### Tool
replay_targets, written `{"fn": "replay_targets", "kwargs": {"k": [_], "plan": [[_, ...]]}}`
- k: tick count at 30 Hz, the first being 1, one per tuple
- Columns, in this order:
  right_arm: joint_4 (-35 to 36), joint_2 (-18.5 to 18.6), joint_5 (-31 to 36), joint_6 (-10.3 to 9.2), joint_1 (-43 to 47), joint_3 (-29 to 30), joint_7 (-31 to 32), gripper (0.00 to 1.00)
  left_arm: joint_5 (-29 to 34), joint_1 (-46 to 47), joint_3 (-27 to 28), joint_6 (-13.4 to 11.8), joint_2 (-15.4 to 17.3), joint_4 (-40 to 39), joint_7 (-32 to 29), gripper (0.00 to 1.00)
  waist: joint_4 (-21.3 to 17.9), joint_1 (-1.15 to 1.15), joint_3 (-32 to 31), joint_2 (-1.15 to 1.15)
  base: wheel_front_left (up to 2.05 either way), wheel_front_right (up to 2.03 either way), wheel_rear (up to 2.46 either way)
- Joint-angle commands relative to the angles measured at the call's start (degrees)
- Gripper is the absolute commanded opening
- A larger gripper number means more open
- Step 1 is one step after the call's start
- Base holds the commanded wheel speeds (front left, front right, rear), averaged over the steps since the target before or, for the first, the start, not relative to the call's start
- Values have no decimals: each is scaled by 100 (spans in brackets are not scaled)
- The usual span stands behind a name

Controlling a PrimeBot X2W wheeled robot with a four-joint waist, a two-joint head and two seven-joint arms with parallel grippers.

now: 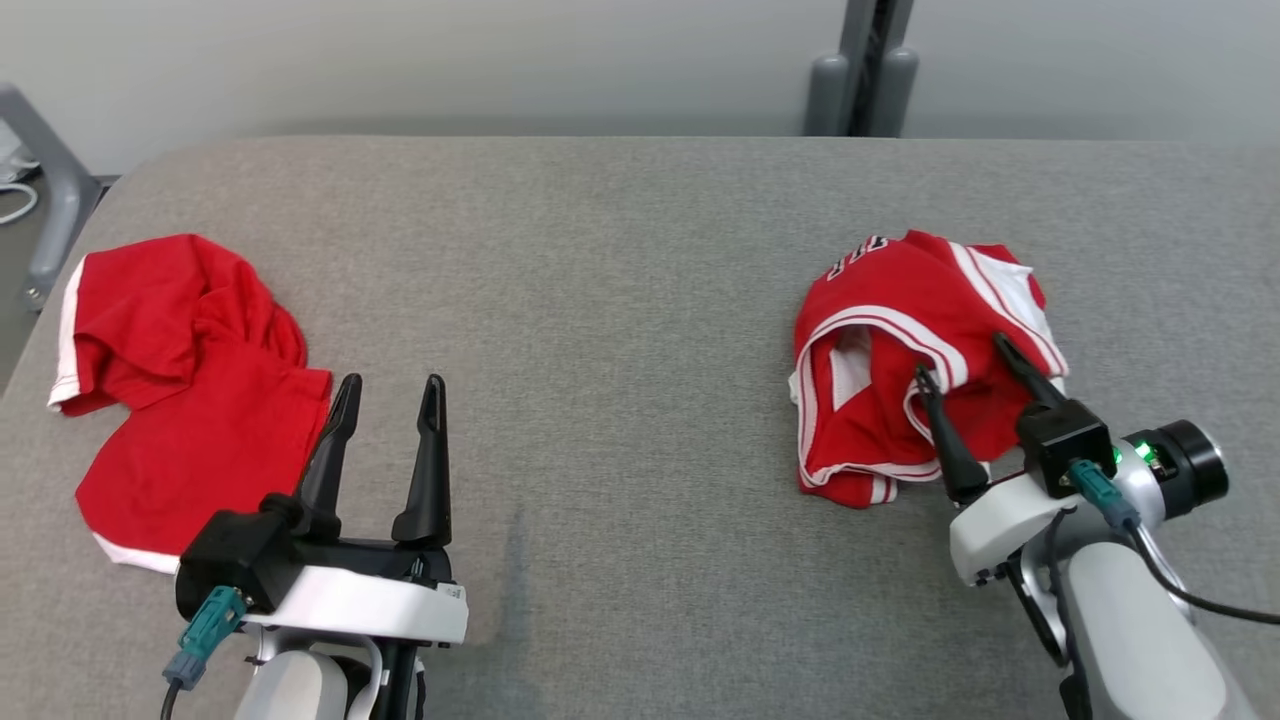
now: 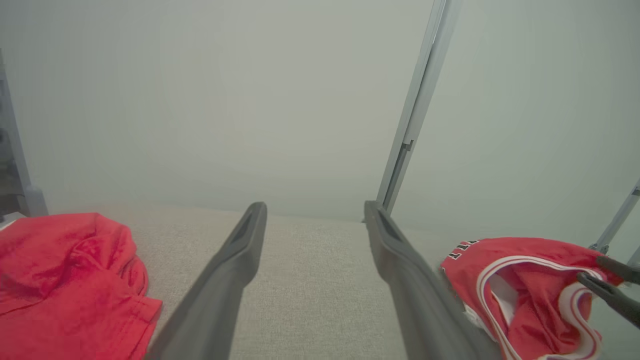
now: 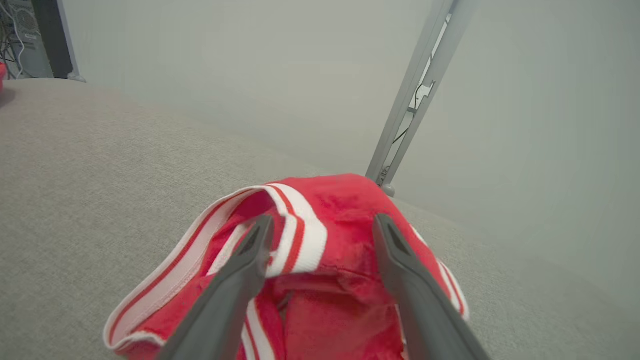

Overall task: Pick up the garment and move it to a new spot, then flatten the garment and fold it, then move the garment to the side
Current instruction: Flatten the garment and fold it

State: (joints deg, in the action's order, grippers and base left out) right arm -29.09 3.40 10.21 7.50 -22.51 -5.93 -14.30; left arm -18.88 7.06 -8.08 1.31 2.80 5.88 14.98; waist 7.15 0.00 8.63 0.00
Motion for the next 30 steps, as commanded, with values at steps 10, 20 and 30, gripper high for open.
{"fn": "replay_targets", "kwargs": {"k": [10,20,30], "plan": [[-574,-13,176,-1,-297,545,0,0,-90,43,-47,-83,18,-13,21,100,272,0,140,0,0,0,0],[-429,-31,-6,-1,-664,602,-36,0,-125,82,-115,-128,18,35,21,100,157,0,51,0,0,0,0],[-451,775,-959,-1,-2278,704,795,0,-148,-95,-262,-127,19,97,21,100,37,0,-165,0,0,0,0]]}}
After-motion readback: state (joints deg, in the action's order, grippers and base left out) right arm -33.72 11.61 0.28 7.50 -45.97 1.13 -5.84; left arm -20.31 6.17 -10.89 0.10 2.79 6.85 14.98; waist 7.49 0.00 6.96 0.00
